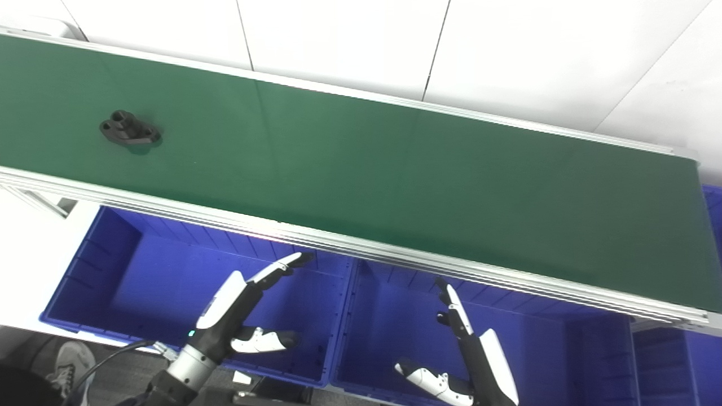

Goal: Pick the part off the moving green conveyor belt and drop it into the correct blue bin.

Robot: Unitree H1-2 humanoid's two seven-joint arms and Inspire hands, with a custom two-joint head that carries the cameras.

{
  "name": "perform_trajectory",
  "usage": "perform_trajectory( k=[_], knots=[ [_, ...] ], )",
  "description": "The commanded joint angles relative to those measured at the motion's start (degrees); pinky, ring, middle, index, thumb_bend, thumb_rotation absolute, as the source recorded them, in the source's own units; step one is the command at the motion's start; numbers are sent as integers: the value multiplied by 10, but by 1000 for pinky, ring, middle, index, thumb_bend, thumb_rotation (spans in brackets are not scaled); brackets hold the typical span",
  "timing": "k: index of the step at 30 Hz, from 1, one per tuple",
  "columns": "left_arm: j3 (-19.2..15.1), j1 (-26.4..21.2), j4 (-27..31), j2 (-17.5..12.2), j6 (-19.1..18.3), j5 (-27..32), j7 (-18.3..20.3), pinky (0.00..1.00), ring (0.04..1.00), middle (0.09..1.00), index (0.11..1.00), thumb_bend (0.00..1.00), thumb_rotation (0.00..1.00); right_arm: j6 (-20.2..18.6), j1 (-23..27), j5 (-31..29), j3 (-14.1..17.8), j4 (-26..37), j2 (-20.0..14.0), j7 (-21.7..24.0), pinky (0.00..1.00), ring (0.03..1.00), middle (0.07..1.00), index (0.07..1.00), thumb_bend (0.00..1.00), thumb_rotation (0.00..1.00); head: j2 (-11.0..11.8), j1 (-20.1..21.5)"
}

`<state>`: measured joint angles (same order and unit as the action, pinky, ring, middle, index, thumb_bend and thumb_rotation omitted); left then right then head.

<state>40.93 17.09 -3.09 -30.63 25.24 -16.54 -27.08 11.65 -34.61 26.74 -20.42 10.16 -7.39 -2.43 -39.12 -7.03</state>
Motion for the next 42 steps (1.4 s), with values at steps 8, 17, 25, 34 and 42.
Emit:
perform_trajectory(
  k=[8,17,25,34,42],
  knots=[
    [29,-30,-28,-13,17,-13,-54,753,826,864,850,829,850,66,18,-11,2,-35,3,-18,847,968,1000,1000,774,620,42,2],
    [62,-53,-58,-16,17,-14,-86,739,816,858,842,839,835,74,31,-13,3,-60,6,-20,854,966,1000,1000,770,573,75,6],
    [89,-69,-82,-15,17,-17,-119,710,801,846,829,840,843,90,39,-16,6,-85,7,-26,815,950,995,1000,774,569,100,-1],
    [107,-77,-84,-19,17,-7,-122,701,795,844,829,834,847,96,42,-16,9,-91,3,-30,798,948,997,1000,770,580,101,-9],
    [109,-78,-85,-15,17,-16,-138,701,793,843,823,840,846,116,38,-15,14,-92,5,-39,827,961,998,1000,777,575,96,-6]
  ],
)
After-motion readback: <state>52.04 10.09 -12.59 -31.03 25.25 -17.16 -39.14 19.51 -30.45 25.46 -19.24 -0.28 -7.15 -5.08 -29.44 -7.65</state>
